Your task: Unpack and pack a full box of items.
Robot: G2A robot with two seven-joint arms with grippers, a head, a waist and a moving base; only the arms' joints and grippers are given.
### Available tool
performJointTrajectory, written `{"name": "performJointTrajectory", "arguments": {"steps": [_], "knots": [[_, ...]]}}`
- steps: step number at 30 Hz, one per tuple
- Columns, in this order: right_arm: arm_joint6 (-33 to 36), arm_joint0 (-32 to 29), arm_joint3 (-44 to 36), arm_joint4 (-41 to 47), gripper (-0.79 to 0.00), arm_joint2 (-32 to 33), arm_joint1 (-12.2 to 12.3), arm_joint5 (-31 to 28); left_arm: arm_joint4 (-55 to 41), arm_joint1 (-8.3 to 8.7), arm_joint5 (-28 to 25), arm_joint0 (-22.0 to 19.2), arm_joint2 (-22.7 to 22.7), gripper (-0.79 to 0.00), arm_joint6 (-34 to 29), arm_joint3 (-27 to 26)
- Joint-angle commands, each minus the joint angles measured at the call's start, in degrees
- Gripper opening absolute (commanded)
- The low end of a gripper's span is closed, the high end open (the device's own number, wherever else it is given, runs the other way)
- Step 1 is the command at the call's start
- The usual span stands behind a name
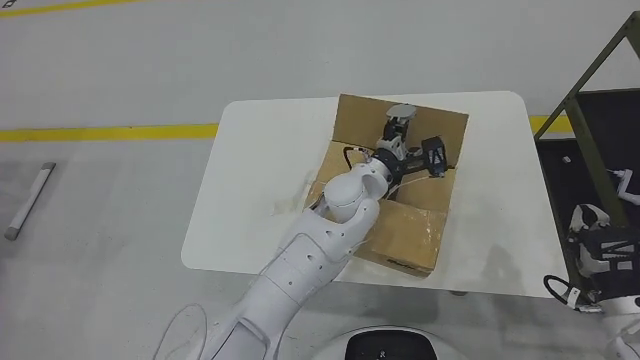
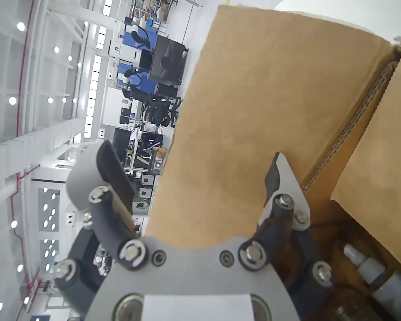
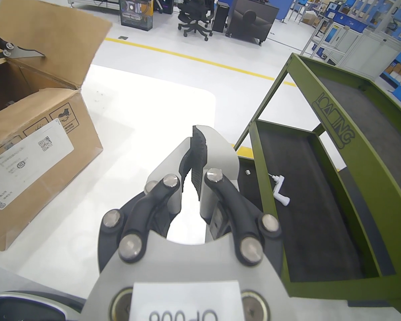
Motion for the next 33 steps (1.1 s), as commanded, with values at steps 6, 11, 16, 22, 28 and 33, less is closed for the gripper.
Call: {"name": "performJointTrajectory", "arguments": {"steps": [6,11,16,22,28,33], "knots": [[-0.04,-0.24,0.09,-0.1,-0.785,-0.02,-0.11,-0.3,-1.48,-1.84,1.91,-1.9,0.35,0.0,-0.15,4.13],[0.38,0.34,0.47,3.03,-0.785,-0.17,-0.29,-0.39,-6.62,-1.7,2.58,-0.61,-3.46,0.0,-0.14,1.88],[1.74,1.14,0.73,12.84,-0.785,0.11,-0.65,-1.24,-6.95,0.34,-0.52,3.33,-8.61,0.0,-0.36,-5.91],[4.36,2.89,1.34,25.9,-0.785,0.53,-0.59,-9.69,-8.69,4.09,-12.01,14.27,-18.58,0.0,-4.6,-23.87],[6.99,4.21,1.87,31.42,-0.785,-0.48,0.47,-31.76,-10.56,6.94,-26.2,25.7,-27.16,0.0,-10.41,-41.67],[6.75,4.3,2.92,32.02,-0.785,-1.16,0.97,-41.74,-13.18,8.33,-34.16,32.4,-32.28,0.0,-14.1,-52.03]]}}
